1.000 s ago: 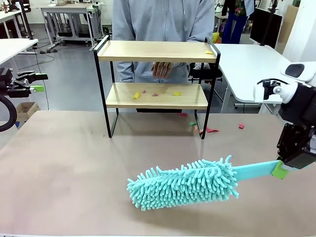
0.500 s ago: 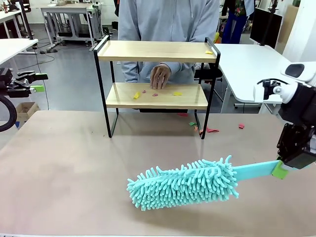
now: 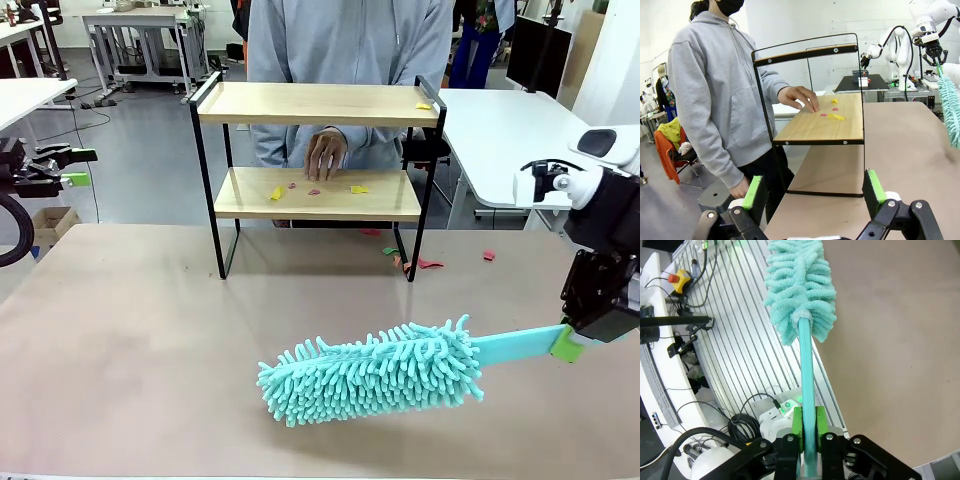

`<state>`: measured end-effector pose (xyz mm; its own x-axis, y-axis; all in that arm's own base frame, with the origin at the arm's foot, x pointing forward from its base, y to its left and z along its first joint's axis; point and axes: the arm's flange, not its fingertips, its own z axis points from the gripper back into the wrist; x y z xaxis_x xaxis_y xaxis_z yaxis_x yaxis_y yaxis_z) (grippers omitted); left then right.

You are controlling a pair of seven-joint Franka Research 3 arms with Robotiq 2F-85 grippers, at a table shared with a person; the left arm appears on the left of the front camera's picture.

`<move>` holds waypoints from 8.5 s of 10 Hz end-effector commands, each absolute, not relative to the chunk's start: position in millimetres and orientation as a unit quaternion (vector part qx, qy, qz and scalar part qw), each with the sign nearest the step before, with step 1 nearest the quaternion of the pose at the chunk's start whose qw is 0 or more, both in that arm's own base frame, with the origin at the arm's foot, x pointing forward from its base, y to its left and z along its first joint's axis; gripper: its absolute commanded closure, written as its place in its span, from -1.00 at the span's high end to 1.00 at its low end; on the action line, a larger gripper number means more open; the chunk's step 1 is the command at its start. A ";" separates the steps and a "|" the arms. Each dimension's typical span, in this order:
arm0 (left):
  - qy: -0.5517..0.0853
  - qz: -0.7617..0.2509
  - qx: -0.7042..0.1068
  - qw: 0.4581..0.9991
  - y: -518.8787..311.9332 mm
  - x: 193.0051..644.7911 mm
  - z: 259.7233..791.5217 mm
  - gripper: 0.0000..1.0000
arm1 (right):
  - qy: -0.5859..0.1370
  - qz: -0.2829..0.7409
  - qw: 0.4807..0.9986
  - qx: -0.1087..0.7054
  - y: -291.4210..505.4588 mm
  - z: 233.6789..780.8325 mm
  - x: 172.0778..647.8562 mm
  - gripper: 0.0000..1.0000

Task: Clean the shelf.
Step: Clean the specific section of the Shelf indicated by the human with the Duster.

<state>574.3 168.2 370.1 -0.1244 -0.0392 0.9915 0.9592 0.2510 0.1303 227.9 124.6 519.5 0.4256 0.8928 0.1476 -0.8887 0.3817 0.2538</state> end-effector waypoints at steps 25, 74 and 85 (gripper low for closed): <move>-0.585 -0.472 -0.392 0.531 167.2 573.0 372.5 1.00 | -0.239 0.222 0.934 0.144 310.4 556.5 246.1 -0.73; -0.585 -0.472 -0.392 0.531 167.2 573.0 372.5 1.00 | -0.228 -0.183 0.952 -0.093 294.8 504.6 384.9 -0.73; -0.585 -0.472 -0.392 0.531 167.2 573.0 372.5 1.00 | -0.190 0.050 0.974 0.112 249.1 532.8 368.5 -0.73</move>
<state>574.3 168.3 370.0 -0.1243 -0.0392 0.9915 0.9591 0.2512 0.1302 380.0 272.9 533.6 0.9051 -0.0475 0.4226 -0.0182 0.9885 0.1501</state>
